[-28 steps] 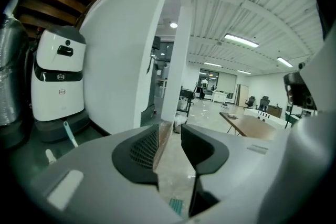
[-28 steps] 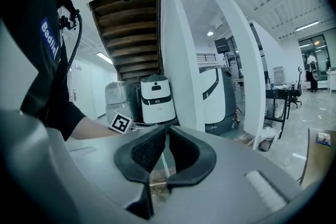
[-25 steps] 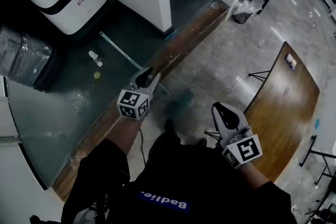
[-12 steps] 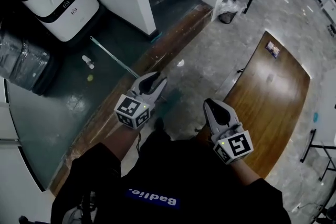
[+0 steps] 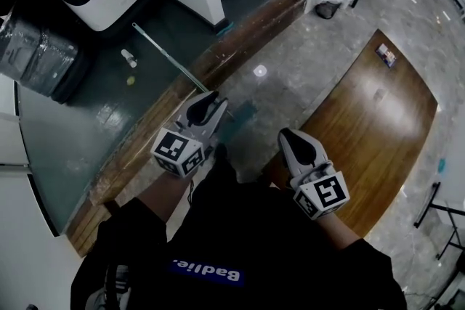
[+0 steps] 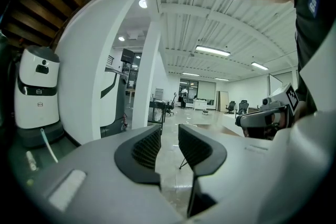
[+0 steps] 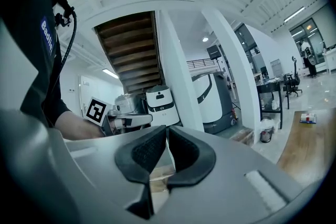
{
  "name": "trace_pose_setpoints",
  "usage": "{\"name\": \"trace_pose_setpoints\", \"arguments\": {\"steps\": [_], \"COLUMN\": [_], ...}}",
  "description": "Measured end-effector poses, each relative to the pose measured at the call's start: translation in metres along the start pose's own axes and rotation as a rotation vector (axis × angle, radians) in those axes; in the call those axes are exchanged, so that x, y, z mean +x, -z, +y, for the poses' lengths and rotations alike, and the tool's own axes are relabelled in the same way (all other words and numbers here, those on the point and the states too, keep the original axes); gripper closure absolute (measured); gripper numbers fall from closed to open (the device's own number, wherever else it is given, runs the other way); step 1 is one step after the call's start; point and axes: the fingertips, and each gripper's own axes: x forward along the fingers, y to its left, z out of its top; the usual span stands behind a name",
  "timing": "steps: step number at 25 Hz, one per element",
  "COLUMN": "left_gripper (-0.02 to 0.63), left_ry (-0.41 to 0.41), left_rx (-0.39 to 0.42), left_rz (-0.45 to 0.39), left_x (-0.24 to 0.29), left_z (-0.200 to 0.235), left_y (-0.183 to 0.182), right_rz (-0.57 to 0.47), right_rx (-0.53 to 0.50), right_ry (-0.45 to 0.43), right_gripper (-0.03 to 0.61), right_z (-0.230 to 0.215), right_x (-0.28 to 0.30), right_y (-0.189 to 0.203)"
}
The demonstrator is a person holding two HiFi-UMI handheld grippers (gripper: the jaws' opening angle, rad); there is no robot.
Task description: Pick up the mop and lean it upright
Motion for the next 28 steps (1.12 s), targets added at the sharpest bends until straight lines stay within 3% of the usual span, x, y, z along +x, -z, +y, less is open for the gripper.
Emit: {"name": "trace_pose_setpoints", "arguments": {"steps": [5, 12, 20, 28], "left_gripper": [0.505, 0.540, 0.595, 0.598], "left_ry": [0.010, 0.073, 0.187, 0.359], "left_rx": [0.035, 0.024, 0.028, -0.003], "left_rz": [-0.035, -0.086, -0.131, -0.131], "left_x": [-0.013, -0.035, -0.080, -0.165], "left_z": [-0.029, -0.072, -0.086, -0.086], "left_y": [-0.016, -0.028, -0.029, -0.023], "right_rz": [0.009, 0.006, -0.013, -0.018], "right_rx": [0.000, 0.000, -0.028, -0.030], "right_ry": [-0.029, -0.042, 0.038, 0.152], "right_gripper": [0.555, 0.559, 0.565, 0.572], "right_z": [0.011, 0.030, 0.070, 0.158], "right_x": [-0.005, -0.005, -0.004, -0.003], "right_y": [0.006, 0.005, 0.004, 0.020]}}
